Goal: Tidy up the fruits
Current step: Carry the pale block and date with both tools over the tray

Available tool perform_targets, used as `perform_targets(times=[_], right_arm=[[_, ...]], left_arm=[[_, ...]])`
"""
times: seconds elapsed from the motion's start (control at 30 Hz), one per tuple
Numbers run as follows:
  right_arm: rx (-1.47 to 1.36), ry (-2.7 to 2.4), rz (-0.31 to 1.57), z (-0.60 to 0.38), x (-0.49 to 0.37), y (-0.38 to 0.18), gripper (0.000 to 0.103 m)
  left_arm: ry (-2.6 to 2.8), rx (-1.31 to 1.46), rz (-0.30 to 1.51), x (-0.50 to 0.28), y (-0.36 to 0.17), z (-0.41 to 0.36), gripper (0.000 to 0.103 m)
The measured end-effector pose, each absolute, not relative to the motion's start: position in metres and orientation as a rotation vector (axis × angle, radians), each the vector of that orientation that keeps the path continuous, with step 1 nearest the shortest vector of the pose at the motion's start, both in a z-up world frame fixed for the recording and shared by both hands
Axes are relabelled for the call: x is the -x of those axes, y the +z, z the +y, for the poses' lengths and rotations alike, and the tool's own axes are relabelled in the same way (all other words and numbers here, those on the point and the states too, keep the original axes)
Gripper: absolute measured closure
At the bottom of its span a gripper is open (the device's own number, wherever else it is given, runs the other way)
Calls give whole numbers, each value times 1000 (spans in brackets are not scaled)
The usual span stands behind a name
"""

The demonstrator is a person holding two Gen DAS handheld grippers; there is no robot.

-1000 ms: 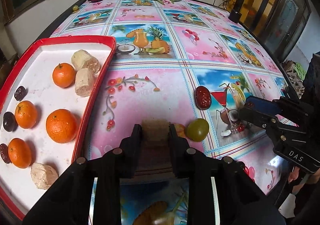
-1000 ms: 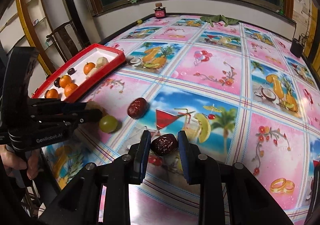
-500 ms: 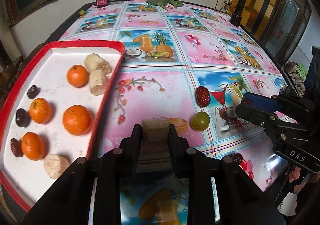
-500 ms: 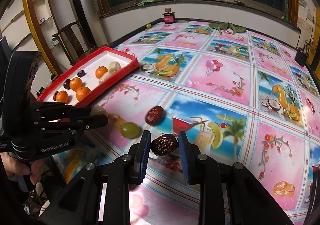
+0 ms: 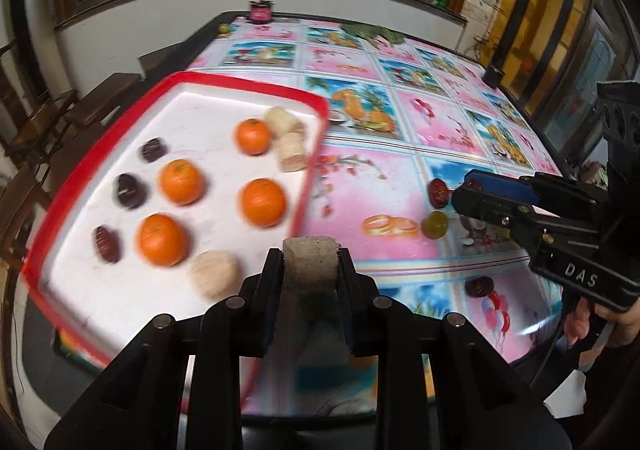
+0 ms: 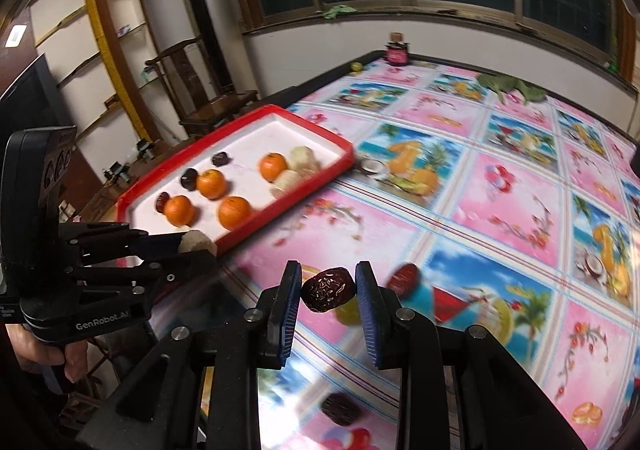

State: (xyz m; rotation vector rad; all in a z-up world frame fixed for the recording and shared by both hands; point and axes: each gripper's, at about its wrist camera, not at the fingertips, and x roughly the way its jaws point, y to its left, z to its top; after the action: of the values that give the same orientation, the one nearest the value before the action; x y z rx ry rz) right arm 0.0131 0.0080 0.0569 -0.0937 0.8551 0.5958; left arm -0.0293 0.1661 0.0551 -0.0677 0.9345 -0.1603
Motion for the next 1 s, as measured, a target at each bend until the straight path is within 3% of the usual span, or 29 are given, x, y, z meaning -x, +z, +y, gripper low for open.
perform_targets(times=[1.0], right_arm=[[114, 882, 974, 131, -29, 48, 75]], left_arm=[[73, 125, 1007, 21, 25, 269, 79]])
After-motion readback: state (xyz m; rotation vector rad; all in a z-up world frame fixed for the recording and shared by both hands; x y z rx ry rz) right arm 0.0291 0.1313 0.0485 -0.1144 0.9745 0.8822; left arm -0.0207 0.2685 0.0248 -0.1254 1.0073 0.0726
